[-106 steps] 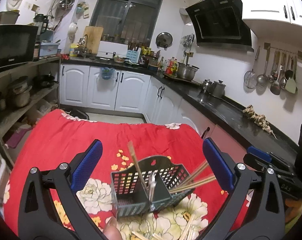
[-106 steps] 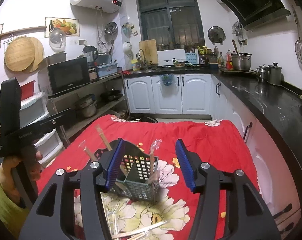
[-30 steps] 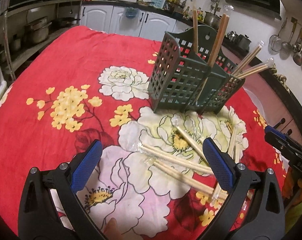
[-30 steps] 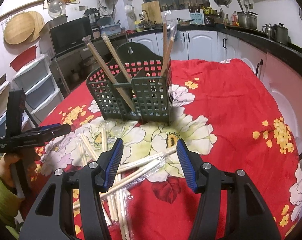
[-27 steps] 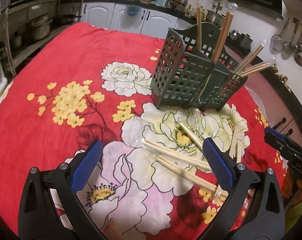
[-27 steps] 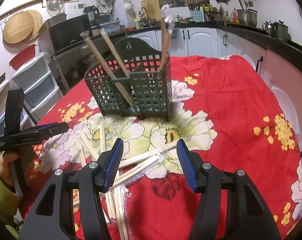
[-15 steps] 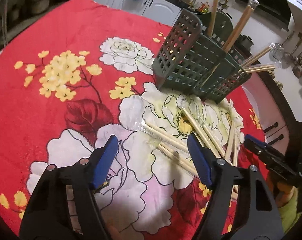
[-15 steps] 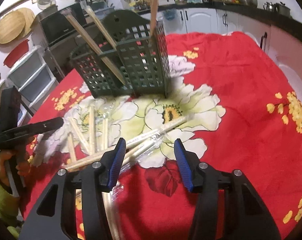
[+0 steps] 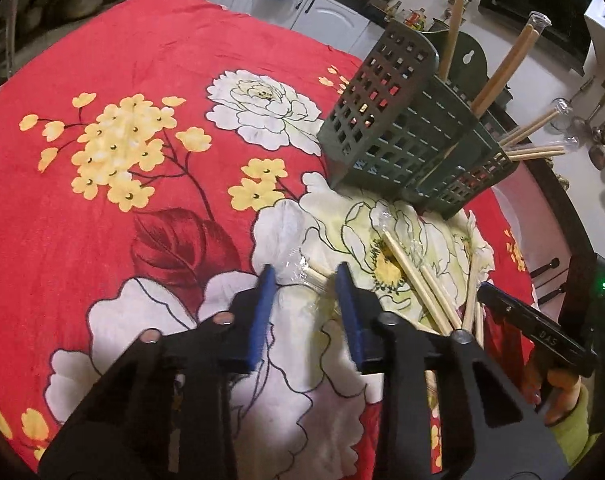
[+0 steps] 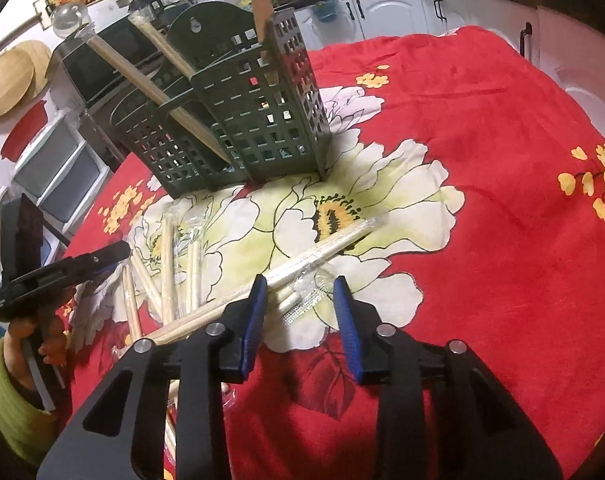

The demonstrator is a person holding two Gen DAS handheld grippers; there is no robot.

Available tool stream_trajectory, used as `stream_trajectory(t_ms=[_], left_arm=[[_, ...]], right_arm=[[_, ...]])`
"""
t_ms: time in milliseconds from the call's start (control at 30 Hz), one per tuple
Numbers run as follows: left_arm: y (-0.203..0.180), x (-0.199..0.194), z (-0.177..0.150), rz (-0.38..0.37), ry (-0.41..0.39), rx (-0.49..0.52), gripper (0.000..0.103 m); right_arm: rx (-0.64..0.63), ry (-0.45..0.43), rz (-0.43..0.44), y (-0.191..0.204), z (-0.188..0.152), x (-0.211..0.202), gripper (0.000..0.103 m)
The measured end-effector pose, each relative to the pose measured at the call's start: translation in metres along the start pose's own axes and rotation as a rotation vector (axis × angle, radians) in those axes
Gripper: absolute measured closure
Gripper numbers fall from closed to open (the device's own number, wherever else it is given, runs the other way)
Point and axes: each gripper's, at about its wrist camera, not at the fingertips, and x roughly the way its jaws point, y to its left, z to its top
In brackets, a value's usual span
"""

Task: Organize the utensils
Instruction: 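Close the left gripper on a wrapped chopstick while the right gripper grasps another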

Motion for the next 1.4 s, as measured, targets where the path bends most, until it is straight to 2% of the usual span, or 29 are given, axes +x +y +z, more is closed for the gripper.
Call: stream_trajectory(t_ms=[300,433,600,833,1033,1067,1100,1233,1400], left_arm=[[0.006,0.004,0.009,-0.012,-0.003,0.003,0.099],[0.008,0.005,0.012,-0.028,-0.002,-0.007,0.101],[0.01,0.0,0.015,-0.04,-0.016,-0.01,0.101],[-0.001,-0.013,0.019,-0.049,-0.051,0.018,0.101],[-0.005,-0.019,0.024,-0.053,-0.063,0.031,0.101],[-0.005,-0.021,0.024,-0.051,-0.066,0.032,0.101],[-0.004,-0.022,0.024,-0.05,-0.068,0.031,0.101],[-0.002,-0.026,0.026,-0.05,-0.077,0.029,0.101],[-0.001,-0.039,0.029,-0.044,-0.114,0.035,0.101]], right_arm=[[0.007,0.006,0.003,-0.003,0.002,0.003,0.088],[0.0,-0.001,0.01,0.0,0.002,0.003,0.098],[-0.011,-0.027,-0.004,0.002,0.001,-0.002,0.102],[-0.004,-0.058,-0.021,-0.001,0.002,-0.012,0.102],[-0.004,-0.017,-0.058,-0.004,0.003,-0.006,0.101],[0.001,-0.006,-0.076,-0.005,0.003,-0.004,0.098],[0.003,-0.005,-0.084,-0.006,0.002,-0.003,0.091],[0.031,0.02,-0.078,-0.008,0.007,0.002,0.08],[0.021,0.043,-0.105,-0.004,0.011,0.013,0.082]])
